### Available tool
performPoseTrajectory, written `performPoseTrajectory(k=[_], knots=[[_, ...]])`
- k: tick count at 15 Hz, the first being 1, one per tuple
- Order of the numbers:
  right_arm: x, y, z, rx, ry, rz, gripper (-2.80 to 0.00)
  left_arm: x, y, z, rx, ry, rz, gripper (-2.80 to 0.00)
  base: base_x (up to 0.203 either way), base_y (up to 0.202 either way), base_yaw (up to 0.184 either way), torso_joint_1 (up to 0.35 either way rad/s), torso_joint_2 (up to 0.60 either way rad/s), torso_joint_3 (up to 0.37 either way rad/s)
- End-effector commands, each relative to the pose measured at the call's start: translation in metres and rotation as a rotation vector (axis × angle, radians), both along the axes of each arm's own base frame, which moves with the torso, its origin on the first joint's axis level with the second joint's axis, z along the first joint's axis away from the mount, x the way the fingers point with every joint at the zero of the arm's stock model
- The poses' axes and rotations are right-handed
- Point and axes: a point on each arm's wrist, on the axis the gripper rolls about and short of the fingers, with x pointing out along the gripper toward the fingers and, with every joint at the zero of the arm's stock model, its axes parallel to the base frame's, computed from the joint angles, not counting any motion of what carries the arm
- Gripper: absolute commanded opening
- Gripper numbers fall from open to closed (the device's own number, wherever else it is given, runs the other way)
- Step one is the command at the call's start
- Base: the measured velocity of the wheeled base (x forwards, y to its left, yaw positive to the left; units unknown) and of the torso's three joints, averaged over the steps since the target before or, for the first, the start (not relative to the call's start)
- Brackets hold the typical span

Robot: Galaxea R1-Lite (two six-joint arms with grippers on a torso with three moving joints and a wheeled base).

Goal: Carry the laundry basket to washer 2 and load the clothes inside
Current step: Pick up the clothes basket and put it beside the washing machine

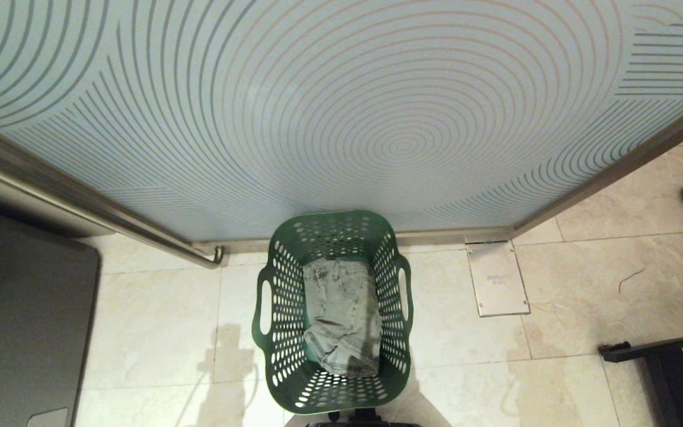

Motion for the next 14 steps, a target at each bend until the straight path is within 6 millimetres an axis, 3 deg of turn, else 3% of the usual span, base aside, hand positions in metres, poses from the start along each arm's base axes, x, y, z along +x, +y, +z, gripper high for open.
performPoseTrajectory(k=[1, 3, 5, 6, 8, 9, 11, 14], knots=[[-0.001, 0.000, 0.004, -0.004, -0.016, -0.001, -2.80, -0.003, 0.000, 0.011, 0.006, -0.024, -0.001, -2.80, 0.000, 0.000, 0.000, 0.000, 0.00, 0.000], [-0.011, 0.000, 0.039, 0.019, -0.087, -0.012, -2.80, -0.014, 0.000, 0.057, 0.008, -0.068, -0.004, -2.80, 0.000, 0.000, 0.000, 0.000, 0.00, 0.000], [-0.028, 0.000, 0.106, 0.046, -0.129, -0.018, -2.80, -0.016, 0.000, 0.116, 0.007, -0.034, -0.010, -2.80, 0.000, 0.000, 0.000, 0.000, 0.00, 0.000], [-0.026, 0.000, 0.139, 0.069, -0.104, -0.018, -2.80, -0.002, 0.000, 0.142, 0.007, 0.042, -0.018, -2.80, 0.000, 0.000, 0.000, 0.000, 0.00, 0.000], [0.019, 0.000, 0.186, 0.127, 0.068, -0.025, -2.80, 0.044, -0.001, 0.172, 0.018, 0.250, -0.038, -2.80, 0.000, 0.000, 0.000, 0.000, 0.00, 0.000], [0.048, 0.000, 0.199, 0.162, 0.159, -0.028, -2.80, 0.072, -0.001, 0.177, 0.020, 0.359, -0.053, -2.80, 0.000, 0.000, 0.000, 0.000, 0.00, 0.000], [0.111, 0.000, 0.212, 0.251, 0.304, -0.037, -2.80, 0.131, -0.003, 0.171, -0.006, 0.564, -0.094, -2.80, 0.000, 0.000, 0.000, 0.000, 0.00, 0.000], [0.184, 0.009, 0.208, 0.333, 0.379, -0.001, -2.80, 0.196, -0.011, 0.151, -0.048, 0.686, -0.161, -2.80, 0.000, 0.000, 0.000, 0.000, 0.00, 0.000]])
